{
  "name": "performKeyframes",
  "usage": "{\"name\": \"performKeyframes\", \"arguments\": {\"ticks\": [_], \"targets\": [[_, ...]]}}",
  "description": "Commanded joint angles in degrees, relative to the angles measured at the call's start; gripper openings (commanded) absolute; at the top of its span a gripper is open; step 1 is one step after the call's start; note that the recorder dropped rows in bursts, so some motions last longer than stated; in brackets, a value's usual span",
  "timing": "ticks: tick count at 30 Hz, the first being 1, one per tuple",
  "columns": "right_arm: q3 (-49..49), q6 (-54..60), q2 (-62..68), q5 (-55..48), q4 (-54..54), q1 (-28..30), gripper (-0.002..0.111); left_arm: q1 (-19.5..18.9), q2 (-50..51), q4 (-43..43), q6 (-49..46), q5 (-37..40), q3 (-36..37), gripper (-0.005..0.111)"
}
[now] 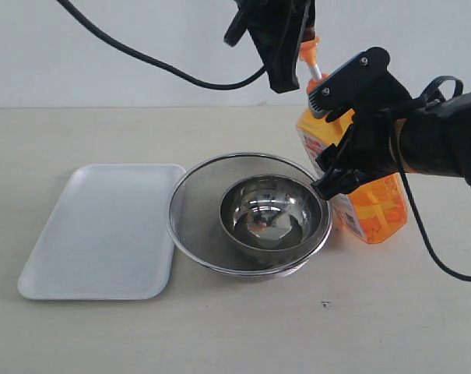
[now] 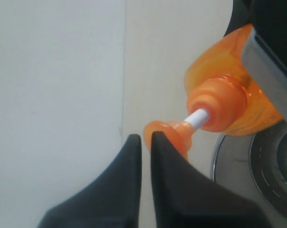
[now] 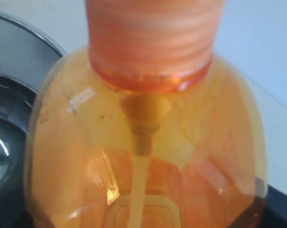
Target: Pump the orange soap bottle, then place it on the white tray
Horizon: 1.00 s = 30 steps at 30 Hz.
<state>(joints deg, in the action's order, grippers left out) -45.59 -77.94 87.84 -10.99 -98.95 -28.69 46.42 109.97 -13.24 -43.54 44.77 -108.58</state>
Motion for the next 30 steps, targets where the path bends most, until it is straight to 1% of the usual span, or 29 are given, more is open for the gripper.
{"name": "performKeyframes", "arguments": {"ticks": [1, 13, 20, 30], "targets": [[-0.2, 0.4, -1.3, -1.5, -1.0, 0.2, 0.0, -0.1, 0.8, 1.0, 0.7, -0.2, -0.3, 0.005], [-0.2, 0.4, -1.3, -1.1, -1.0, 0.2, 0.0, -0.1, 1.3, 1.9, 0.7, 0.0, -0.3, 0.005], [-0.2, 0.4, -1.3, -1.1, -1.0, 0.2, 0.0, -0.1, 1.3, 4.4, 0.2, 0.4, -0.3, 0.005], [-0.2, 0.4, -1.3, -1.1, -1.0, 0.2, 0.0, -0.1, 1.3, 4.4, -0.4, 3.6, -0.3, 0.005]]}}
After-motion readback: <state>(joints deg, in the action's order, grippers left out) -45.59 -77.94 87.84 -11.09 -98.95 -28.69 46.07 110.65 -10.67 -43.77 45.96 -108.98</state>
